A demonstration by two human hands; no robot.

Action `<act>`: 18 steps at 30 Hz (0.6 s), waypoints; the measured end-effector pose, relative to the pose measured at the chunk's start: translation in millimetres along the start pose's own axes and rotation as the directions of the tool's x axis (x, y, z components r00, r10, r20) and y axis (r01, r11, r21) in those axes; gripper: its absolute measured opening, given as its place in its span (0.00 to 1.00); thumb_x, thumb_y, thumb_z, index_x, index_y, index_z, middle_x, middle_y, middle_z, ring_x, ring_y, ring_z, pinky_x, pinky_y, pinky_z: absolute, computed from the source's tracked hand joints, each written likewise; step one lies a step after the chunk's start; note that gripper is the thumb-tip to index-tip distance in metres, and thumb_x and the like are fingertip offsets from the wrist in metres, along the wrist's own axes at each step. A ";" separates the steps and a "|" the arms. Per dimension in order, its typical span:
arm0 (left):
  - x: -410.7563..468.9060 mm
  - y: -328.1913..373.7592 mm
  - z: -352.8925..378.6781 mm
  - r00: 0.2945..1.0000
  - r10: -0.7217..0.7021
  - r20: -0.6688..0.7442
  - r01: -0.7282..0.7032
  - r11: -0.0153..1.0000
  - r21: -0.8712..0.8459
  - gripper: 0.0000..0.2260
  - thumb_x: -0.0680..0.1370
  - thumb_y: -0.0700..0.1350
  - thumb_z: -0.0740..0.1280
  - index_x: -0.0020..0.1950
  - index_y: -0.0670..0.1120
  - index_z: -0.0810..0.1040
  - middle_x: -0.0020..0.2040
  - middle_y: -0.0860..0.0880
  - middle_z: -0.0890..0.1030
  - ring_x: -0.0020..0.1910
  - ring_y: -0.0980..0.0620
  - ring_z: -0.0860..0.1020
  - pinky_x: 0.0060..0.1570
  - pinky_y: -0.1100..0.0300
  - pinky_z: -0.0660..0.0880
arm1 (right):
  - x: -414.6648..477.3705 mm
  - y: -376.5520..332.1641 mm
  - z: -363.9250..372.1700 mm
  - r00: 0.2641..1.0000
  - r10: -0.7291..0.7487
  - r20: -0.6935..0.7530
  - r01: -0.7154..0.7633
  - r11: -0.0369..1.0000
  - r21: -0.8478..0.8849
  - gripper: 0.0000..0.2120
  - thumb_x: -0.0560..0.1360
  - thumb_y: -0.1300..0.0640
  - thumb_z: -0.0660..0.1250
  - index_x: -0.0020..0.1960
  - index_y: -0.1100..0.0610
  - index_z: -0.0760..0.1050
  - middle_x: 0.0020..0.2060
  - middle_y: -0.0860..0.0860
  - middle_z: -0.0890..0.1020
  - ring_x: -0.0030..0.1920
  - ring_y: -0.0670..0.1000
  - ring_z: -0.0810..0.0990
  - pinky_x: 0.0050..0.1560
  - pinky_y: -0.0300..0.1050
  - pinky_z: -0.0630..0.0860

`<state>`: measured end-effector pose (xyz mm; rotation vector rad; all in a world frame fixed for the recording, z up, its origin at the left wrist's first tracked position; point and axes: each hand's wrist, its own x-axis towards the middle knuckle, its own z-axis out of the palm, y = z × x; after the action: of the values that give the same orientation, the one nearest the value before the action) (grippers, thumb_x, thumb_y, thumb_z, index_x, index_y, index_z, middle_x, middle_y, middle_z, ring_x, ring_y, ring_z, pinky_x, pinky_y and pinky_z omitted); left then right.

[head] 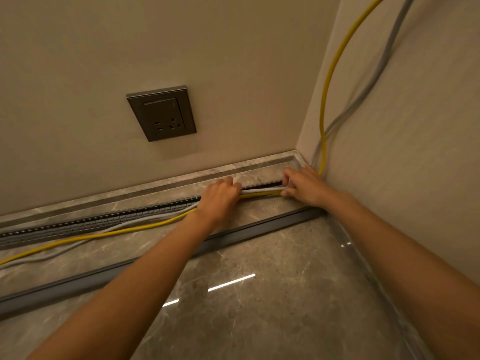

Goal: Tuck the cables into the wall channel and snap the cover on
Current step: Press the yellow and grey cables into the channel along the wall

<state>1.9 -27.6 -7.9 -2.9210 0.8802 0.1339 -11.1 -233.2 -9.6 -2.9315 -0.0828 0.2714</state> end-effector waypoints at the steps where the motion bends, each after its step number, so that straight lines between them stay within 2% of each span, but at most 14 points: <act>1: 0.3 0.4 0.0 1.000 0.013 -0.003 -0.013 1.000 0.017 0.12 0.81 0.40 0.56 0.63 0.40 0.69 0.62 0.40 0.74 0.59 0.40 0.74 0.54 0.49 0.72 | -1.6 2.0 -2.2 1.000 -0.010 0.022 0.013 0.994 -0.108 0.12 0.75 0.52 0.67 0.55 0.57 0.71 0.55 0.58 0.80 0.62 0.58 0.72 0.69 0.51 0.59; 3: 1.4 -2.0 -2.9 1.000 0.021 -0.002 -0.021 1.000 0.013 0.11 0.81 0.38 0.55 0.62 0.39 0.69 0.61 0.39 0.75 0.58 0.39 0.75 0.52 0.49 0.72 | -4.4 4.9 -5.1 0.999 -0.023 0.033 0.033 0.946 -0.324 0.17 0.77 0.54 0.63 0.63 0.59 0.70 0.61 0.58 0.77 0.67 0.58 0.67 0.75 0.55 0.50; 6: 6.4 -12.2 -6.7 1.000 -0.021 0.017 0.023 0.993 -0.117 0.08 0.80 0.36 0.57 0.56 0.38 0.73 0.55 0.37 0.79 0.53 0.37 0.77 0.47 0.47 0.73 | -4.0 4.9 -7.3 1.000 -0.028 -0.011 0.021 0.911 -0.413 0.18 0.78 0.54 0.59 0.65 0.62 0.70 0.63 0.59 0.74 0.70 0.58 0.63 0.77 0.57 0.42; 8: 9.9 -20.1 -7.0 0.997 -0.056 0.051 0.066 0.973 -0.221 0.07 0.78 0.35 0.59 0.52 0.38 0.76 0.53 0.36 0.79 0.51 0.37 0.77 0.47 0.47 0.74 | -0.6 4.1 -9.5 1.000 -0.019 0.010 0.021 0.929 -0.370 0.18 0.77 0.50 0.61 0.62 0.61 0.72 0.62 0.58 0.75 0.70 0.58 0.64 0.77 0.56 0.41; 11: 12.3 -26.9 -7.7 0.990 -0.113 0.084 0.133 0.942 -0.308 0.08 0.78 0.38 0.63 0.53 0.38 0.80 0.55 0.38 0.79 0.53 0.39 0.77 0.51 0.48 0.74 | 5.1 6.0 -10.4 0.997 -0.006 0.079 0.024 0.970 -0.240 0.16 0.77 0.48 0.63 0.57 0.58 0.75 0.59 0.56 0.78 0.68 0.56 0.66 0.76 0.53 0.42; 15: 16.6 -34.4 -7.8 0.978 -0.168 0.125 0.204 0.897 -0.391 0.09 0.76 0.41 0.67 0.54 0.39 0.81 0.53 0.39 0.81 0.51 0.41 0.78 0.51 0.51 0.75 | 11.4 9.8 -9.4 0.998 -0.001 0.063 0.007 0.995 -0.099 0.12 0.78 0.52 0.62 0.54 0.59 0.77 0.55 0.58 0.80 0.65 0.56 0.70 0.76 0.51 0.44; 18: 17.0 -40.5 -8.4 0.970 -0.180 0.162 0.234 0.871 -0.432 0.10 0.77 0.43 0.66 0.54 0.40 0.82 0.51 0.39 0.82 0.47 0.44 0.77 0.46 0.54 0.72 | 12.4 11.2 -10.1 0.999 -0.007 0.042 0.010 0.997 -0.079 0.10 0.78 0.55 0.61 0.54 0.59 0.77 0.54 0.57 0.81 0.64 0.55 0.71 0.76 0.50 0.45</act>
<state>39.0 -4.2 1.0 -3.3620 0.5700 0.5582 3.4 -245.2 -4.3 -3.0036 -0.1147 0.3350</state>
